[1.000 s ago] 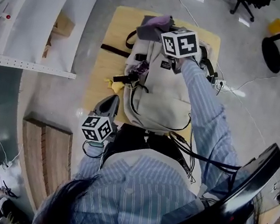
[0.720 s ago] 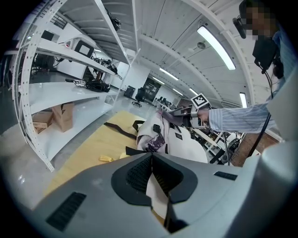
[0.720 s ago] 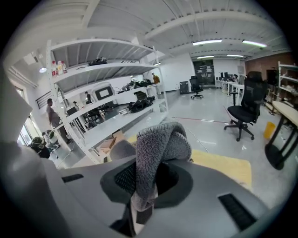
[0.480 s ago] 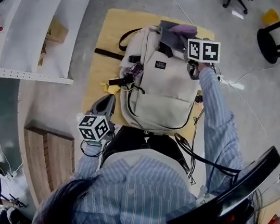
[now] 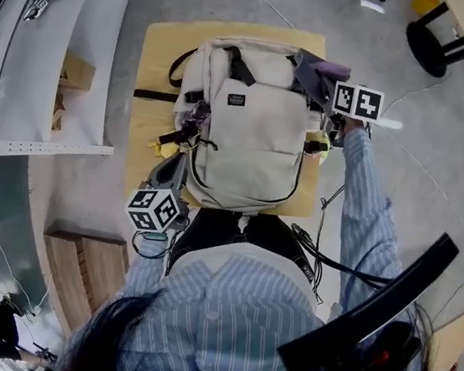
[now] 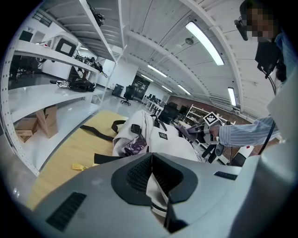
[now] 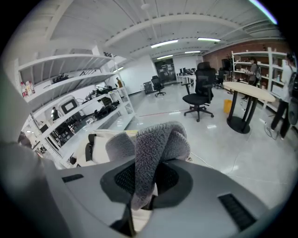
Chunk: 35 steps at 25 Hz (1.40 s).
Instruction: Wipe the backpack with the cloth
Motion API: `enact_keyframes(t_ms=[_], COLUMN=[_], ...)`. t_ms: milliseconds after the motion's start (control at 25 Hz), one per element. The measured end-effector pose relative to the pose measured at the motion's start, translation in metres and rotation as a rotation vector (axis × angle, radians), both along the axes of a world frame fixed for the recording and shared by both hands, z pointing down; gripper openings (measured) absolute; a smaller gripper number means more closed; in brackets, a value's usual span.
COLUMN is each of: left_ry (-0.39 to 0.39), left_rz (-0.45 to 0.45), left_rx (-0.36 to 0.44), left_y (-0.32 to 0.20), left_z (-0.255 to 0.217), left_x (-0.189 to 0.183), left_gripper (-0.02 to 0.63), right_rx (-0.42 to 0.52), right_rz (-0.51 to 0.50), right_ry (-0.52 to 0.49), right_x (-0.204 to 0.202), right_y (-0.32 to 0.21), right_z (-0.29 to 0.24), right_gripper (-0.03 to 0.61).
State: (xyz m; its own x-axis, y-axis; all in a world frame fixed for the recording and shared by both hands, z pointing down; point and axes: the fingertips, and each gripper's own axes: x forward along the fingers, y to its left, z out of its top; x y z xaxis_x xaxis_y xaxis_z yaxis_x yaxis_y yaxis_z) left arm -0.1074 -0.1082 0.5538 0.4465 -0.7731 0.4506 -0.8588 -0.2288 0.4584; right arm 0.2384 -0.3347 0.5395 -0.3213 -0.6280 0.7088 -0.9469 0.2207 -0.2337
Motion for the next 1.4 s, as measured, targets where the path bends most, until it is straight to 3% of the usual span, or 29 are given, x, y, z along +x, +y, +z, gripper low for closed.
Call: enact_keyframes(t_ms=[280,440,760,1000,1200,1400], left_ry=[-0.015,-0.026,-0.048,-0.07,-0.055,-0.046], left_rz=[-0.013,-0.029,-0.14,-0.148,-0.144,-0.079], left_rx=[0.002,0.009,0.005,-0.021,-0.006,0.061], left_y=[0.02,0.036,0.08,0.122,0.135,0.133], left_z=[0.0,-0.007,-0.019,-0.013,-0.01,-0.021], left_x=[0.017,0.033,0.055,0.064,0.048,0.014], left_gripper=[0.005,0.005,0.005,0.005,0.005,0.005], right_rx=[-0.026,0.029,0.122,0.135,0.149,0.173], right_rz=[0.051,0.026,-0.156,-0.285,-0.27,-0.175], right_ry=[0.013,-0.032,-0.122,-0.134,-0.133,-0.156], right_x=[0.05,0.055,0.027,-0.003,-0.023,-0.049], right_y=[0.035,0.048,0.118,0.183,0.23,0.264], right_z=[0.014,-0.009,-0.044,-0.036,-0.04,-0.051], right_gripper=[0.049,0.049,0.049,0.049,0.049,0.049])
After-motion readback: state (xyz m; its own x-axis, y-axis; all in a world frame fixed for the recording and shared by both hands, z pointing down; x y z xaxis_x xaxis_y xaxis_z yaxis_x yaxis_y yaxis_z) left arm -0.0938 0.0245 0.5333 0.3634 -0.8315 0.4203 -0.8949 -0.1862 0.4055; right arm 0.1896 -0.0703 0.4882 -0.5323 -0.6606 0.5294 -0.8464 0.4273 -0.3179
